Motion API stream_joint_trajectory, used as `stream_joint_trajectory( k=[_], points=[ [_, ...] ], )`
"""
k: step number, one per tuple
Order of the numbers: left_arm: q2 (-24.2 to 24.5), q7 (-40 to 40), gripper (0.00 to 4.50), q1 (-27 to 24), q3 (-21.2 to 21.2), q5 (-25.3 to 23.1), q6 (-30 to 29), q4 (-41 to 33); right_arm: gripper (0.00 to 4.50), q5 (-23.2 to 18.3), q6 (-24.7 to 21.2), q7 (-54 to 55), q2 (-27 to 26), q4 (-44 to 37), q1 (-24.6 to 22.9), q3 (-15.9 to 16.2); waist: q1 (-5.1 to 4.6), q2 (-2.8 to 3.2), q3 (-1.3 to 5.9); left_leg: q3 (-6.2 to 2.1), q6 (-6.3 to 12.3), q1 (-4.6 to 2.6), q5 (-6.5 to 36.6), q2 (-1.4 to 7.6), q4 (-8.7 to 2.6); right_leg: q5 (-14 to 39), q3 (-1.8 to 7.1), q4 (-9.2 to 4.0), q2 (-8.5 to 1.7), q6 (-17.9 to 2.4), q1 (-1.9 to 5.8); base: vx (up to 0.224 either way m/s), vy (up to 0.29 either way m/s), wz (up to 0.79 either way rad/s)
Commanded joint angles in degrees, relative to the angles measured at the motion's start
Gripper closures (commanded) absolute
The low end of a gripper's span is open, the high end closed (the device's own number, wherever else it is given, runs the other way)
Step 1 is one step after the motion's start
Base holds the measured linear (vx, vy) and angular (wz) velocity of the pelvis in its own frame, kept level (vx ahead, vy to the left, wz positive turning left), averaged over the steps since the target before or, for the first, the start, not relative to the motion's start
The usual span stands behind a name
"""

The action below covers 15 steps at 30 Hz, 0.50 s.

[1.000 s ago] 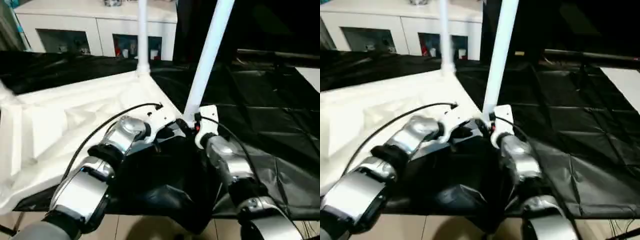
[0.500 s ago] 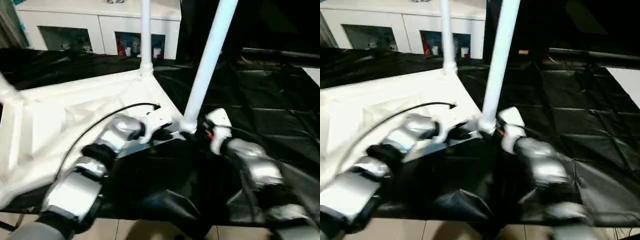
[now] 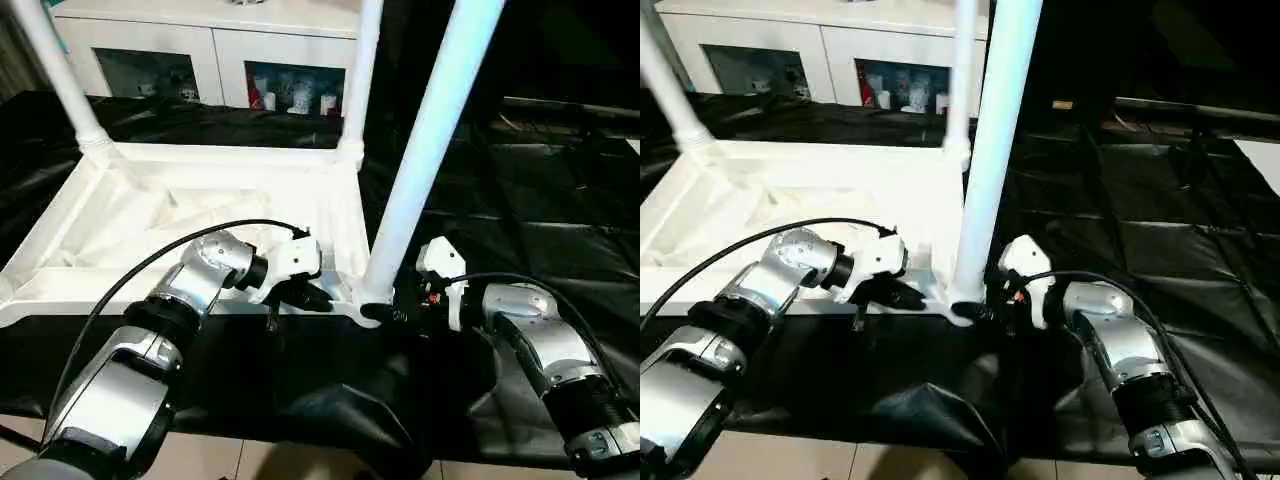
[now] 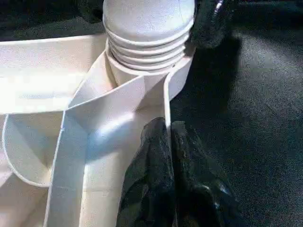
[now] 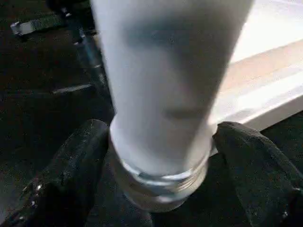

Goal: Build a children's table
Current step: Rotate leg to tighten

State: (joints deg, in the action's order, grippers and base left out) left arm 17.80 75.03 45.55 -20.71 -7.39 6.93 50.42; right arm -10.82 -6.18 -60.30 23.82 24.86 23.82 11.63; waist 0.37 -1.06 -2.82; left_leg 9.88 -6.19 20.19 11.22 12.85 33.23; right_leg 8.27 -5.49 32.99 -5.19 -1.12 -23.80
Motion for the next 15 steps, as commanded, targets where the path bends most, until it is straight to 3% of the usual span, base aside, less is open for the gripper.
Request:
stream_joint_trajectory(
  k=[1,6,15],
  points=[
    [0.0,2.3,4.5,-1.3,-2.5,-1.5,-0.1,0.3,0.8,0.0,-0.7,-0.7,0.5,-1.4,-0.6,0.1,-0.01,0.07,3.45,0.51,5.35,0.33,12.8,0.34,-3.72,15.7,2.46,-3.59,-2.35,-13.1,3.71,0.0,0.0,0.0],
    [0.5,2.6,4.5,-1.8,-2.4,-1.3,-0.7,-0.9,1.35,-1.0,-1.2,-1.6,-0.2,-0.8,-0.2,-0.5,0.06,-0.08,3.58,0.56,5.64,0.32,11.3,0.35,-3.59,14.8,2.51,-3.44,-2.38,-13.3,3.74,0.0,0.0,0.0],
    [0.4,2.5,4.5,-2.1,-2.4,-1.5,-1.1,-1.4,1.77,-1.6,-0.8,-2.2,-0.7,-0.4,-0.3,-0.8,0.12,-0.09,3.86,0.6,5.69,0.31,10.1,0.28,-3.41,13.8,2.5,-3.22,-2.36,-13.5,3.89,0.0,0.0,0.0]
  ],
)
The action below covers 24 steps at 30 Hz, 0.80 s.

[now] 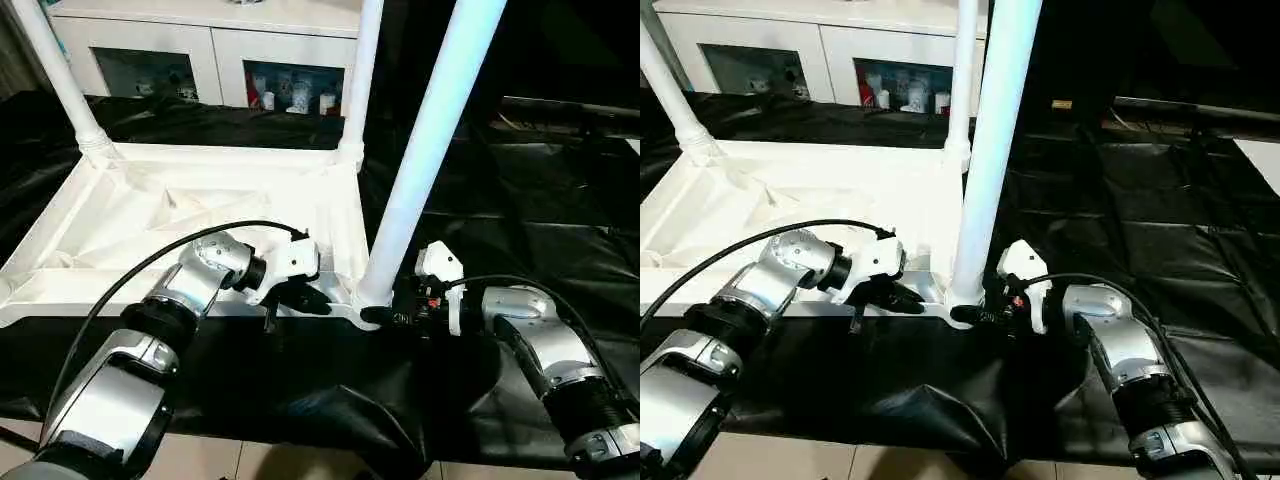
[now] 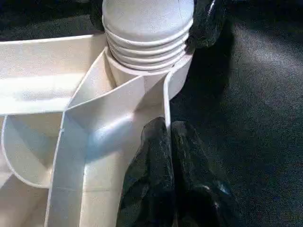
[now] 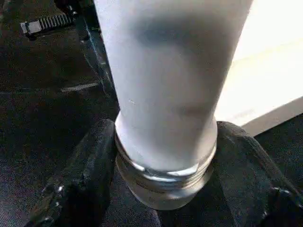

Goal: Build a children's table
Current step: Rotate leg to tighten

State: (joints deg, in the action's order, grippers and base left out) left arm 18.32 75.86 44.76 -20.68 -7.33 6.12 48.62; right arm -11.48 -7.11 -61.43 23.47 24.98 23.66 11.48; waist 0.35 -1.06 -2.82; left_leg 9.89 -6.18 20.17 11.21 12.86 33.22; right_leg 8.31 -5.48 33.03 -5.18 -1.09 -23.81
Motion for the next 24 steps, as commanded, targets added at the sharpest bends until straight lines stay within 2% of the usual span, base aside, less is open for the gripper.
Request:
stream_joint_trajectory(
  k=[1,4,6,7,8,9,11,14,15,16,17,19,21,24],
  points=[
    [0.0,1.7,4.5,-1.4,-2.4,-1.6,-0.3,0.4,1.79,-1.0,0.1,-1.1,-0.4,-0.5,-0.3,-0.7,0.15,-0.09,3.89,0.61,5.69,0.34,10.0,0.27,-3.37,13.5,2.51,-3.24,-2.37,-13.6,3.92,0.0,0.0,0.0],
    [-0.1,1.0,4.5,-1.3,-2.5,-2.0,-0.7,0.6,1.8,-0.6,0.1,0.0,-0.8,0.0,-0.7,-0.8,0.15,-0.06,3.88,0.59,5.74,0.35,9.9,0.3,-3.37,13.1,2.5,-3.17,-2.35,-13.7,3.93,0.0,0.0,0.0],
    [-1.0,-3.1,4.5,-0.7,-1.8,-2.6,-1.4,2.1,1.8,0.9,0.7,6.1,-2.6,3.0,0.1,-2.1,0.11,0.09,3.95,0.6,5.57,0.33,10.0,0.29,-3.34,13.0,2.5,-3.13,-2.41,-13.8,3.91,0.0,0.0,0.0],
    [-1.5,-5.1,4.5,-0.4,-1.4,-2.9,-1.5,2.7,1.8,1.6,1.1,9.0,-3.4,4.4,0.5,-2.7,-0.01,0.1,3.8,0.65,5.02,0.2,10.9,0.26,-3.39,14.5,2.48,-3.37,-2.36,-13.6,3.67,0.0,0.0,0.0],
    [-1.5,-5.1,4.5,-0.4,-1.4,-2.9,-1.5,2.7,1.81,1.6,1.1,9.0,-3.4,4.4,0.5,-2.7,-0.11,0.07,3.61,0.63,4.25,0.06,12.8,0.02,-3.43,18.2,2.32,-3.86,-2.3,-12.6,3.58,0.0,0.0,0.0],
    [-3.1,-10.6,4.5,0.7,-0.6,-3.5,-3.3,4.5,1.81,3.2,1.5,17.7,-6.0,8.0,1.6,-4.4,-0.17,-0.02,3.6,0.56,3.78,0.05,13.3,0.1,-3.48,19.8,2.3,-3.93,-2.34,-12.0,3.61,0.0,0.0,0.0],
    [-4.5,-15.1,4.5,1.6,0.0,-4.0,-4.9,5.8,1.82,3.7,0.9,24.8,-8.4,10.2,2.3,-6.1,-0.6,0.1,3.32,0.29,2.32,-0.03,15.7,-0.13,-3.58,26.7,1.95,-4.7,-2.29,-9.2,3.24,0.0,0.0,0.0],
    [-7.3,-23.1,4.5,3.1,1.4,-4.1,-7.4,8.3,1.82,3.0,-0.9,34.8,-12.7,12.5,3.4,-9.1,-1.23,0.09,3.18,0.06,1.76,-0.19,18.1,-0.48,-3.44,32.2,1.54,-5.5,-2.17,-6.5,2.79,-0.018,0.001,-0.01],
    [-8.3,-25.5,4.5,3.6,2.0,-3.9,-8.3,9.0,1.82,3.7,-0.5,38.2,-14.0,13.1,3.7,-9.4,-1.38,-0.06,3.21,-0.04,1.74,-0.1,18.3,-0.48,-3.46,32.8,1.43,-5.6,-2.2,-6.0,2.87,0.0,0.0,0.0],
    [-9.1,-27.1,4.5,4.0,2.2,-3.9,-8.9,9.5,1.82,4.3,-0.2,41.1,-15.2,13.5,4.1,-9.7,-1.54,0.29,3.16,-0.02,1.89,-0.27,18.8,-0.59,-3.34,33.3,1.36,-5.93,-2.22,-5.7,2.54,0.0,0.0,0.0],
    [-10.1,-29.2,4.5,4.6,2.4,-4.0,-9.9,10.1,1.82,4.5,0.0,44.5,-16.7,13.9,4.6,-10.3,-1.86,0.16,3.21,-0.08,1.92,-0.1,19.1,-0.61,-3.34,33.1,1.33,-5.94,-2.17,-5.4,2.54,0.0,0.0,0.0],
    [-11.4,-31.1,4.5,5.2,2.4,-4.2,-10.8,10.8,1.82,4.5,1.0,48.7,-18.9,14.7,5.7,-11.5,-1.89,0.1,3.28,-0.07,2.5,-0.12,19.2,-0.77,-3.31,33.4,1.16,-6.17,-2.15,-5.1,2.53,0.0,0.0,0.0],
    [-12.0,-31.8,4.5,5.4,2.4,-4.6,-10.8,11.2,1.82,4.3,1.9,50.2,-20.1,15.7,6.7,-11.7,-1.86,0.37,3.43,-0.1,3.09,0.21,18.3,-0.76,-3.42,31.3,1.25,-6.01,-2.15,-5.5,2.71,0.0,0.0,0.0],
    [-12.0,-31.1,4.5,5.3,2.1,-5.1,-9.9,11.4,1.82,3.7,3.8,47.5,-20.6,15.8,7.3,-11.2,-1.82,0.37,3.56,-0.02,3.52,0.27,17.7,-0.63,-3.47,28.4,1.42,-5.67,-2.11,-6.6,2.79,0.0,0.0,0.0]
  ],
)
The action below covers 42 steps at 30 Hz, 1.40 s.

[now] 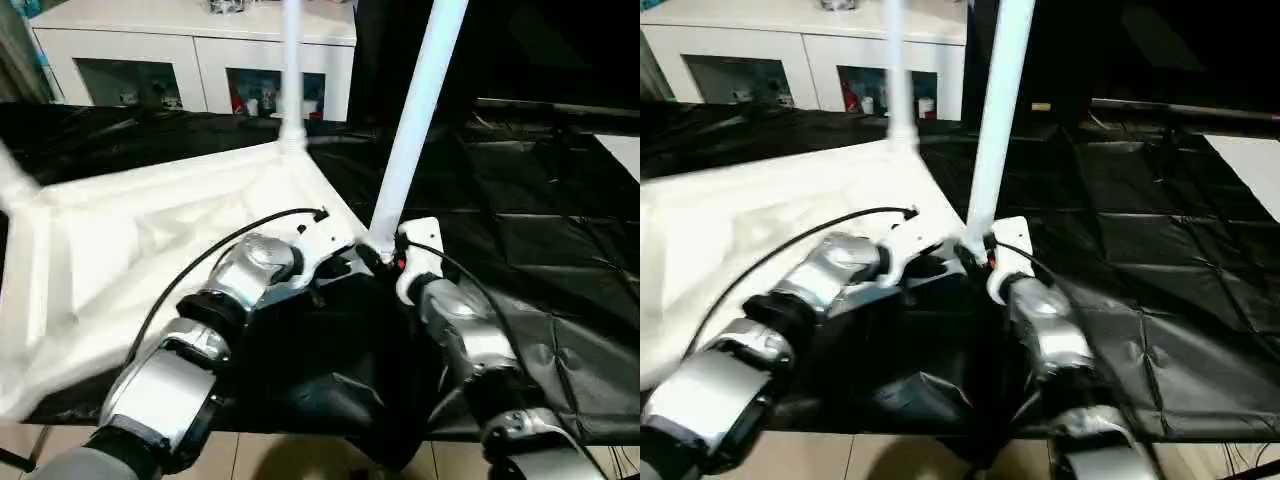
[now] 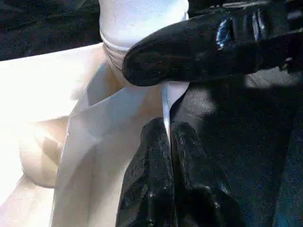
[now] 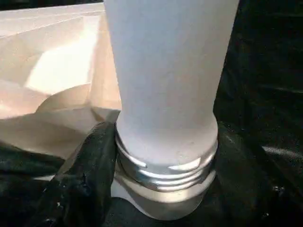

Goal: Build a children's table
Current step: Rotate leg to tighten

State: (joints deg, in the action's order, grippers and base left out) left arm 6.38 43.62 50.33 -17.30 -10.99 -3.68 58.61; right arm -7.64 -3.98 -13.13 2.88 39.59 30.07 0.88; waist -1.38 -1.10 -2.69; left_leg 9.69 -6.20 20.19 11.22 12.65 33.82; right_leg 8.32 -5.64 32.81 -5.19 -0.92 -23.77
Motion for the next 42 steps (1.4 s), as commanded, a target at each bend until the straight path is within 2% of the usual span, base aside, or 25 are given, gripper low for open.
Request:
stream_joint_trajectory(
  k=[1,4,5,8,9,10,14,16,17,19,20,24,25,32,33,35,42],
  points=[
    [0.1,1.5,4.5,-0.3,-1.4,-1.5,0.3,1.4,1.82,-0.2,1.1,-1.7,0.1,1.0,0.8,-0.3,-0.01,0.39,3.43,0.2,3.84,0.36,17.5,-0.33,-4.15,26.8,1.67,-5.29,-2.1,-7.4,2.85,0.0,0.0,0.0],
    [0.8,2.7,4.5,-0.3,-1.8,-1.8,1.2,1.8,1.82,-1.1,2.1,-6.4,0.6,-0.9,0.0,0.1,0.06,0.29,3.53,0.3,4.35,0.57,16.5,-0.22,-4.14,23.4,1.9,-4.8,-2.13,-9.1,3.14,0.0,0.0,0.0],
    [1.3,4.0,4.5,-0.5,-2.0,-1.8,2.5,1.7,1.26,-1.6,2.3,-8.8,1.2,-2.1,-0.6,0.4,0.16,0.31,3.58,0.32,4.64,0.59,15.9,-0.13,-4.13,22.0,2.01,-4.61,-2.21,-9.8,3.24,0.0,0.0,0.0],
    [2.2,5.8,4.5,-0.8,-2.5,-1.7,3.4,1.3,1.12,-2.1,2.7,-12.2,2.7,-3.6,-1.5,0.9,0.35,0.29,3.78,0.46,5.42,0.75,13.3,-0.02,-3.97,17.0,2.24,-3.85,-2.29,-11.7,3.56,0.0,0.0,0.0],
    [2.4,6.3,4.5,-0.9,-2.5,-1.7,3.6,1.1,0.95,-2.1,2.7,-12.9,3.1,-3.9,-1.6,1.0,0.33,0.15,3.75,0.5,5.59,0.81,12.8,-0.04,-3.95,16.4,2.25,-3.79,-2.26,-11.9,3.62,0.0,0.0,0.0],
    [2.9,7.7,4.5,-1.1,-2.7,-1.5,3.9,0.8,0.79,-2.3,2.6,-14.5,4.1,-4.4,-1.9,1.3,0.47,0.26,3.74,0.55,5.83,0.64,12.5,-0.01,-3.94,16.2,2.26,-3.81,-2.29,-12.4,3.58,0.0,0.0,0.0],
    [5.0,13.4,4.5,-2.0,-3.4,-1.2,6.5,-0.5,0.48,-2.1,1.3,-23.7,9.7,-6.9,-3.0,3.7,0.59,0.31,3.65,0.58,6.35,0.6,12.4,0.14,-3.97,15.3,2.28,-3.66,-2.2,-13.0,3.74,0.0,0.0,0.0],
    [6.5,17.9,4.5,-2.6,-3.9,-0.7,7.5,-1.7,0.48,-1.8,1.2,-30.7,14.0,-9.1,-4.2,5.0,0.75,0.23,3.61,0.54,6.43,0.6,12.9,0.2,-3.98,15.9,2.3,-3.7,-2.23,-13.0,3.89,0.0,0.0,0.0],
    [7.7,20.9,4.5,-3.1,-4.6,-0.7,10.4,-2.5,0.48,-1.8,1.2,-34.7,16.4,-10.3,-4.8,5.6,1.01,0.63,3.52,0.59,6.62,0.42,13.0,0.33,-3.96,15.6,2.45,-3.75,-2.35,-13.2,3.68,0.0,0.0,0.0],
    [8.1,22.9,4.5,-3.3,-4.6,-0.2,10.6,-2.9,0.48,-2.0,1.0,-36.2,17.2,-10.9,-5.0,5.8,1.13,0.35,3.63,0.62,6.67,0.48,13.2,0.34,-3.95,14.7,2.47,-3.51,-2.23,-13.6,3.87,0.0,0.0,0.0],
    [8.9,25.5,4.5,-3.6,-4.7,0.3,10.0,-3.7,0.48,-2.4,1.0,-39.2,18.8,-11.9,-5.5,6.2,1.12,0.6,3.64,0.55,6.52,0.49,13.2,0.43,-4.04,14.2,2.51,-3.38,-2.32,-13.9,3.85,0.0,0.0,0.0],
    [9.8,28.3,4.5,-3.9,-5.0,0.6,10.9,-4.2,0.48,-3.4,-0.1,-43.3,20.7,-13.5,-6.1,7.0,1.35,0.42,3.65,0.63,6.33,0.41,13.0,0.38,-3.99,14.4,2.52,-3.42,-2.27,-14.0,3.88,0.0,0.0,0.0],
    [10.3,29.7,4.5,-4.0,-5.0,0.9,11.6,-4.6,0.48,-3.2,-0.3,-45.4,21.7,-14.4,-6.5,8.2,1.53,0.46,3.65,0.62,6.31,0.32,12.7,0.44,-3.99,14.1,2.51,-3.36,-2.27,-14.2,3.83,0.0,0.0,0.0],
    [10.5,31.8,4.5,-4.6,-4.8,1.8,11.6,-6.1,0.48,-2.6,0.2,-46.8,20.4,-14.4,-6.3,10.0,1.74,0.47,3.73,0.66,5.57,0.33,12.2,0.49,-3.98,13.5,2.55,-3.16,-2.3,-14.4,3.82,0.0,0.0,0.0],
    [10.5,32.0,4.5,-4.6,-4.7,1.8,11.6,-6.3,0.48,-2.5,0.1,-47.0,20.2,-14.5,-6.3,10.0,1.74,0.22,3.76,0.67,5.64,0.37,12.0,0.49,-3.96,13.3,2.55,-3.13,-2.31,-14.4,3.85,0.0,0.0,0.0],
    [10.5,32.4,4.5,-4.8,-4.8,1.8,11.7,-6.5,0.48,-2.0,0.4,-47.5,19.7,-14.2,-6.3,10.4,1.84,0.47,3.74,0.67,5.72,0.33,11.6,0.5,-3.95,12.8,2.56,-3.03,-2.29,-14.5,3.79,0.0,0.0,0.0],
    [10.5,32.4,4.5,-4.8,-4.9,1.6,11.7,-6.5,0.64,-2.7,0.0,-47.8,19.0,-12.5,-5.3,10.7,1.9,0.46,3.73,0.68,5.45,0.29,11.7,0.48,-3.97,13.0,2.56,-3.06,-2.32,-14.4,3.84,0.0,0.0,0.0]
  ],
)
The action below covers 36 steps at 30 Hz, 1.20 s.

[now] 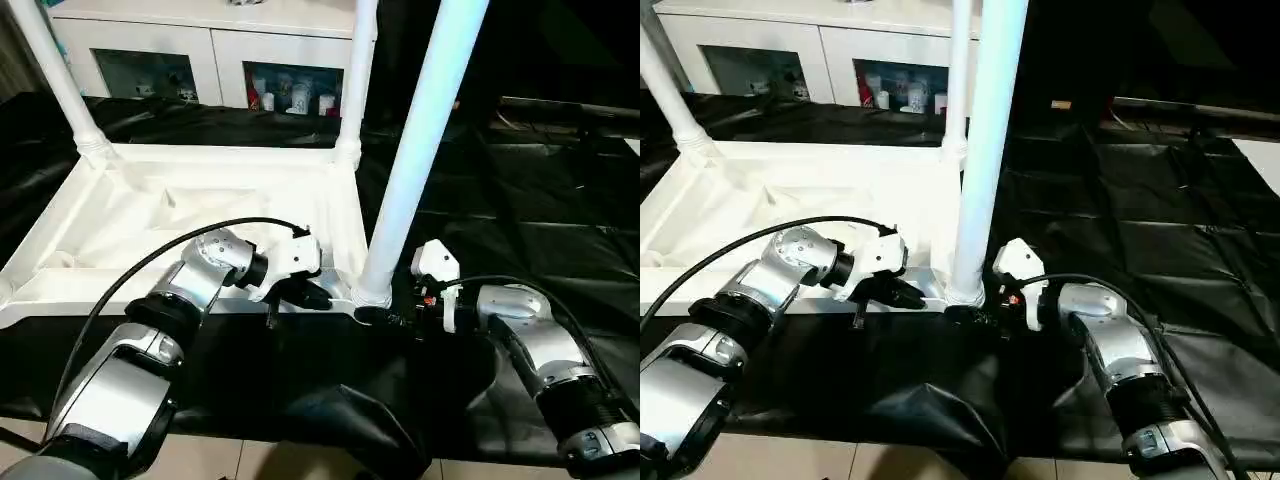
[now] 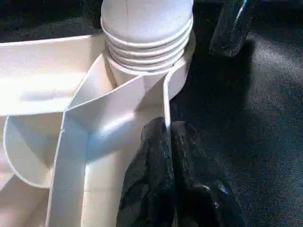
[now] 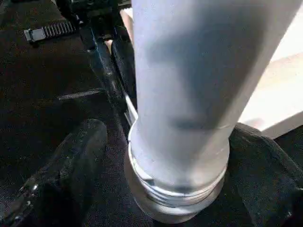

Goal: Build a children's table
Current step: Rotate leg to tighten

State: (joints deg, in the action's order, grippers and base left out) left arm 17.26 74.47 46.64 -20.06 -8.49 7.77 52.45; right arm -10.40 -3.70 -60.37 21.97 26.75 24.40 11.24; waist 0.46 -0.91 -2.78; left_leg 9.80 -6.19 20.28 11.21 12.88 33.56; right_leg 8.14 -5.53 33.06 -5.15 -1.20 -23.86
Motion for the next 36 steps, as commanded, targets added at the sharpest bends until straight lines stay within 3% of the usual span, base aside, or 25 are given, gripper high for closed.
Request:
stream_joint_trajectory(
  k=[1,12,19,21,24,25,26,28,32,36],
  points=[
    [-0.3,1.5,4.5,-1.1,-2.1,-0.9,0.3,-0.4,0.76,0.1,-0.3,-0.6,-0.1,0.3,0.3,0.3,0.06,0.22,3.81,0.59,5.36,0.17,11.9,0.23,-3.69,13.6,2.46,-3.36,-2.34,-14.0,3.93,0.0,0.0,0.0],
    [-0.2,2.5,4.5,-1.3,-2.2,-1.1,-0.4,-0.5,1.77,-0.1,-0.1,-1.2,-0.2,0.7,0.2,-0.2,0.16,0.35,3.9,0.58,5.37,0.17,11.5,0.2,-3.63,13.1,2.42,-3.25,-2.32,-14.0,4.04,0.0,0.0,0.0],
    [-0.1,3.0,4.5,-1.3,-2.3,-1.2,-1.1,-0.5,1.85,-0.3,-0.2,-0.9,-0.6,0.9,-0.2,-0.5,0.08,0.42,3.96,0.57,5.36,0.19,11.3,0.16,-3.6,12.5,2.42,-3.2,-2.26,-14.2,4.12,0.0,0.0,0.0],
    [-1.2,-0.6,4.5,-1.1,-1.7,-1.7,-2.2,0.8,1.85,0.2,0.5,5.0,-2.6,3.0,-0.4,-2.6,-0.01,0.62,3.91,0.58,5.23,0.14,11.4,0.18,-3.62,12.5,2.44,-3.23,-2.28,-14.3,4.0,0.0,0.0,0.0],
    [-3.8,-10.2,4.5,0.4,-0.2,-2.7,-4.7,3.9,1.85,1.6,-0.3,16.5,-5.9,6.9,0.4,-5.4,-0.49,0.52,3.37,0.64,3.4,-0.25,15.4,-0.2,-3.68,21.1,2.17,-4.26,-2.05,-11.7,3.41,0.0,0.0,0.0],
    [-3.9,-10.5,4.5,0.5,-0.1,-2.7,-4.7,4.0,1.86,1.6,-0.3,16.9,-6.1,7.0,0.4,-5.5,-0.49,0.52,3.37,0.64,3.4,-0.25,15.4,-0.2,-3.68,21.1,2.17,-4.26,-2.05,-11.7,3.41,0.0,0.0,0.0],
    [-6.4,-20.3,4.5,2.4,1.5,-3.3,-6.7,6.9,1.86,1.5,-2.1,28.6,-9.9,9.6,1.3,-9.1,-0.73,0.7,3.07,0.46,2.38,-0.52,17.6,-0.29,-3.74,26.6,1.95,-4.83,-2.03,-9.7,3.02,0.0,0.0,0.0],
    [-7.3,-22.4,4.5,2.9,2.1,-3.0,-7.6,7.7,1.86,1.0,-2.7,32.2,-11.2,10.3,1.7,-10.4,-0.87,0.67,3.17,0.15,1.99,-0.74,18.8,-0.49,-3.72,30.6,1.55,-5.5,-2.14,-7.5,2.97,0.0,0.0,0.0],
    [-9.7,-29.0,4.5,4.6,3.2,-2.9,-9.6,9.8,1.86,1.6,-3.1,44.1,-15.5,12.6,3.2,-13.0,-1.92,0.74,3.13,0.08,2.73,-0.18,19.2,-0.87,-3.62,32.1,1.24,-6.09,-1.98,-6.0,2.76,0.0,0.0,0.0],
    [-11.1,-31.0,4.5,5.6,3.0,-3.4,-10.8,10.9,1.86,3.4,-1.7,47.9,-18.7,13.3,4.3,-11.9,-2.15,0.83,3.38,-0.01,3.14,-0.04,19.0,-1.01,-3.57,32.2,1.07,-6.28,-2.04,-5.5,2.84,0.0,0.0,0.0]
  ],
)
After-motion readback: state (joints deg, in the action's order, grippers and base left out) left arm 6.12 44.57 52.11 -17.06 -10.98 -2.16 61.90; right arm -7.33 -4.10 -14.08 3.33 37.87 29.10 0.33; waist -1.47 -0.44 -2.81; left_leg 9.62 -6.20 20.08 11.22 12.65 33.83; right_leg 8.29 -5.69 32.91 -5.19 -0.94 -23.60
